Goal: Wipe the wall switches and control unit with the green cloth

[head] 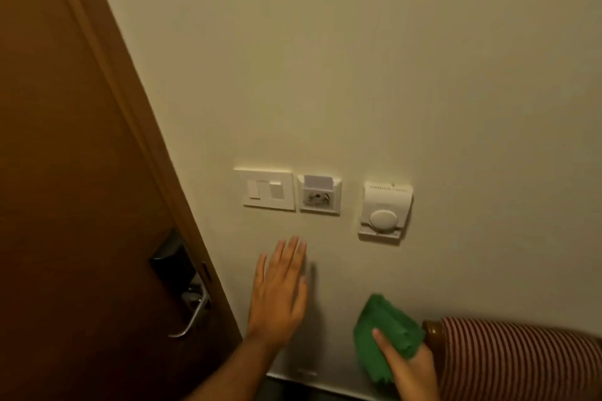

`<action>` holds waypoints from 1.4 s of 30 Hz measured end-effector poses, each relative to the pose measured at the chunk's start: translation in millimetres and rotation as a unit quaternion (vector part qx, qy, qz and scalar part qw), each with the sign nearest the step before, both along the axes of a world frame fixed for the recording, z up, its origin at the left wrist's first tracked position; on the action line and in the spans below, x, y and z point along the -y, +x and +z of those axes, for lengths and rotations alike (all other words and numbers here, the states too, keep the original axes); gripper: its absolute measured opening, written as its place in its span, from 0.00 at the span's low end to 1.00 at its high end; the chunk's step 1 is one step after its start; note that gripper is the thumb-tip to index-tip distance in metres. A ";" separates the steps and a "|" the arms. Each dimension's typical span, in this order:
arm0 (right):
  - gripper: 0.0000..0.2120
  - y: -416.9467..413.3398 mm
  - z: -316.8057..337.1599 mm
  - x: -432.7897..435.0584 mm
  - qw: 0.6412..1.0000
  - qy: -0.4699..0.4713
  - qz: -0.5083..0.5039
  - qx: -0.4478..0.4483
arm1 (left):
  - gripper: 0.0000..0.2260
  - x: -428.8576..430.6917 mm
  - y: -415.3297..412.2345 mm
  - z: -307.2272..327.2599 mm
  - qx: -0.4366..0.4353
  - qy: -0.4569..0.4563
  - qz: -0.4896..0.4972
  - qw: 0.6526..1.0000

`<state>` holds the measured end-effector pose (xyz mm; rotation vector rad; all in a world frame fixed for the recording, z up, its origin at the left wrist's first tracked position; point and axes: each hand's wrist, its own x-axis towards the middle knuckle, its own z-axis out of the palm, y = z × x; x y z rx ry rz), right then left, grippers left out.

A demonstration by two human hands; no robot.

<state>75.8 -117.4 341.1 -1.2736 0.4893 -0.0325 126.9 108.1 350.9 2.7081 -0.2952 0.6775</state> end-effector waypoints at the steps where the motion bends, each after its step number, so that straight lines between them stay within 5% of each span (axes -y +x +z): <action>1: 0.18 7.1 17.2 -6.2 0.998 0.012 -0.008 0.054 | 0.32 -4.0 10.4 18.7 0.007 -0.024 -0.004 1.000; 3: 0.21 22.3 52.4 -30.0 0.988 -0.009 0.016 0.150 | 0.32 -11.8 49.5 66.5 0.073 -0.052 -0.003 0.996; 6: 0.27 46.7 90.4 -58.9 0.925 -0.206 -0.046 0.316 | 0.30 -21.1 94.8 120.6 0.171 -0.056 0.005 0.984; 10: 0.33 94.4 90.1 -74.3 0.741 -0.482 -0.077 0.461 | 0.31 -33.0 153.8 189.2 0.281 -0.043 0.014 0.959; 15: 0.23 150.7 57.2 -91.7 0.643 -0.623 -0.128 0.426 | 0.32 -53.1 194.9 203.7 0.347 0.013 0.012 0.938; 19: 0.31 175.6 26.3 -92.1 0.589 -0.675 -0.176 0.408 | 0.34 -57.3 208.6 192.1 0.397 0.048 -0.001 0.917; 22: 0.35 177.9 19.9 -96.3 0.579 -0.680 -0.194 0.406 | 0.33 -57.0 213.7 191.2 0.416 0.044 -0.006 0.908; 28: 0.20 173.0 8.5 -96.3 0.607 -0.661 -0.153 0.414 | 0.33 -57.7 215.2 190.7 0.418 0.033 -0.018 0.908; 36: 0.28 172.2 18.9 -95.2 0.642 -0.620 -0.137 0.429 | 0.33 -57.6 215.0 189.0 0.413 0.031 -0.013 0.910; 42: 0.22 160.5 -1.8 -96.6 0.647 -0.638 -0.107 0.403 | 0.34 -58.5 216.3 189.0 0.414 0.030 -0.001 0.910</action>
